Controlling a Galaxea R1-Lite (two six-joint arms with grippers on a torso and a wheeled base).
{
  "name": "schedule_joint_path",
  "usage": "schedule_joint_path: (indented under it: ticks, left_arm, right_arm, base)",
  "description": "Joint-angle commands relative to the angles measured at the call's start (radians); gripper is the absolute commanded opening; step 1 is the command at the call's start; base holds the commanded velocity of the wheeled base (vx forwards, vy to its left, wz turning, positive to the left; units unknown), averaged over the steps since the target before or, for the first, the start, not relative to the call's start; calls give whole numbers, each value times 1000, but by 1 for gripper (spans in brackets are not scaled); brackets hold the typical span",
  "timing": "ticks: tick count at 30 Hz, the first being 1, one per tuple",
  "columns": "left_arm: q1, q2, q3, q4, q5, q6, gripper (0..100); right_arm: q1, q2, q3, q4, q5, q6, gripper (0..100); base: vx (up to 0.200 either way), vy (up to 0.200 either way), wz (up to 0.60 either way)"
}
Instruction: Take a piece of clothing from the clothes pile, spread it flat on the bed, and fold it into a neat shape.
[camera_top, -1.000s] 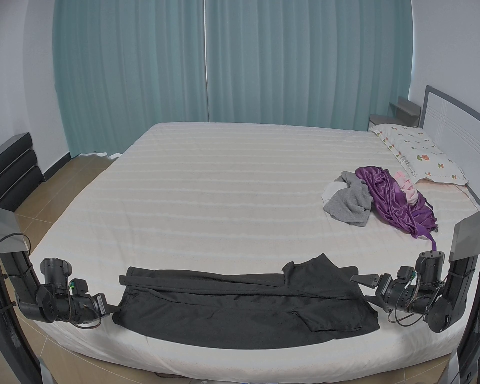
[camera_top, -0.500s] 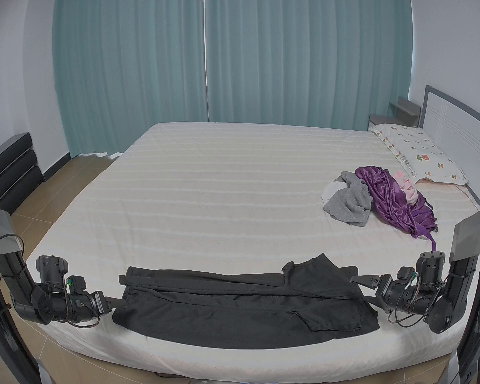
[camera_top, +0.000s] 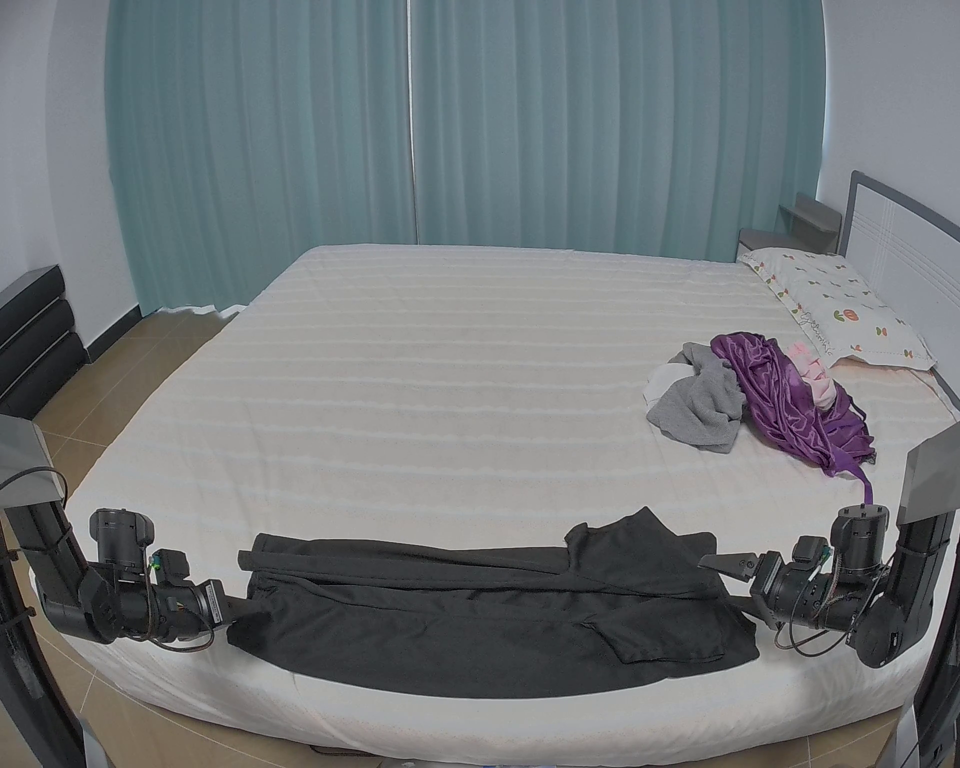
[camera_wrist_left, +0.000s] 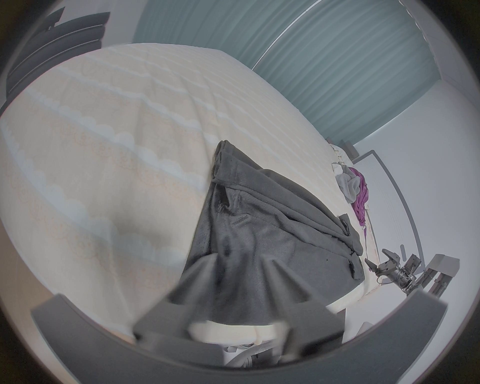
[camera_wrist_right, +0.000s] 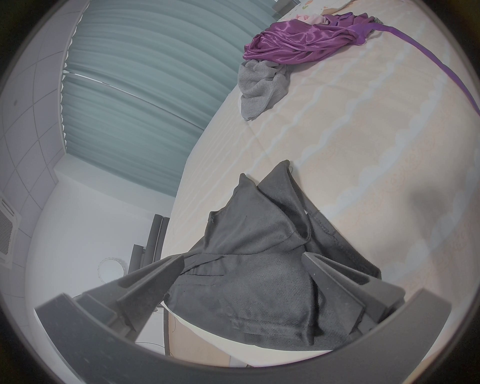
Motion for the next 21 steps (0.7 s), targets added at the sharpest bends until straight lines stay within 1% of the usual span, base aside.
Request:
schedule_joint_path:
  ticks: [1, 3, 4, 5, 11, 19, 21]
  left_arm:
    - [12, 8, 7, 1, 0, 2, 0]
    - [14, 8, 7, 3, 0, 2, 0]
    - [35, 8, 18, 6, 2, 8, 0]
    - [40, 8, 26, 6, 3, 11, 0]
    - [90, -5, 50, 7, 5, 29, 0]
    - [90, -38, 101, 4, 6, 32, 0]
    - [90, -43, 119, 3, 6, 58, 0]
  right_arm:
    - [-1, -3, 5, 0, 9, 1, 100]
    - [-1, -4, 5, 0, 9, 1, 100]
    - [-3, -7, 2, 0, 26, 11, 100]
    - [-3, -7, 4, 0, 29, 15, 100]
    - [-4, -6, 11, -20, 29, 18, 100]
    - [-6, -4, 13, -20, 30, 19, 100]
    - [-9, -1, 13, -20, 29, 19, 100]
  base:
    - [0, 0, 0]
    - [0, 0, 0]
    - [0, 0, 0]
    - [0, 0, 0]
    - [0, 0, 0]
    - [0, 0, 0]
    - [0, 0, 0]
